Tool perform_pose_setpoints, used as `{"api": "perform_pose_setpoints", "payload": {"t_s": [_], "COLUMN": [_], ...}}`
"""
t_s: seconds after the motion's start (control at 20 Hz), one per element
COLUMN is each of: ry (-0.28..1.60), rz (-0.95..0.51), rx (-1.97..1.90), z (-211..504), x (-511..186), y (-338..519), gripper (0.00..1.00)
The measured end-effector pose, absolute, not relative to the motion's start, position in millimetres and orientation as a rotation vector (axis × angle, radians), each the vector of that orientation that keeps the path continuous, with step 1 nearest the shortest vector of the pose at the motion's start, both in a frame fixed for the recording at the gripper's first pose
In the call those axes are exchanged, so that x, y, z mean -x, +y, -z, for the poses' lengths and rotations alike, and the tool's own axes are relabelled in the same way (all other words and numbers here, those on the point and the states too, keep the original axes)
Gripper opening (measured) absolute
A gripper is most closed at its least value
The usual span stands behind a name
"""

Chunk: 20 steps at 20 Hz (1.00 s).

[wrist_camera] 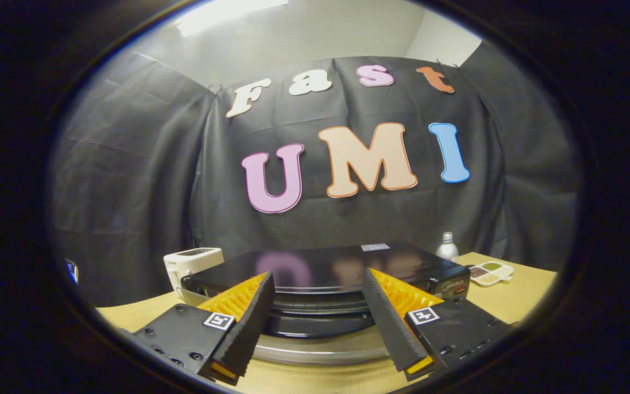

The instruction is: Open the toaster oven, put the food inside, and close the toaster oven door.

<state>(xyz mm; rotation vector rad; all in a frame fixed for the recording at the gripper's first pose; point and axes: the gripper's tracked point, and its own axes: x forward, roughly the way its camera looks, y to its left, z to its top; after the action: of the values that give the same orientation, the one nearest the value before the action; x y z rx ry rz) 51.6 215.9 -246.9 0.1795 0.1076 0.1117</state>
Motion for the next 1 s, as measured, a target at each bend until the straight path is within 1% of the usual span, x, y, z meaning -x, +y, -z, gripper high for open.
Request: {"api": "perform_pose_setpoints", "payload": {"t_s": [0.25, 0.55, 1.0], "ry": [0.13, 0.257, 0.492], "rz": [-0.107, -0.128, -0.157], "rx": [-0.172, -0.166, -0.176], "z": [255, 284, 351], "x": [-7, 42, 87], "y": [213, 213, 213], "gripper": [0.99, 0.99, 0.99]}}
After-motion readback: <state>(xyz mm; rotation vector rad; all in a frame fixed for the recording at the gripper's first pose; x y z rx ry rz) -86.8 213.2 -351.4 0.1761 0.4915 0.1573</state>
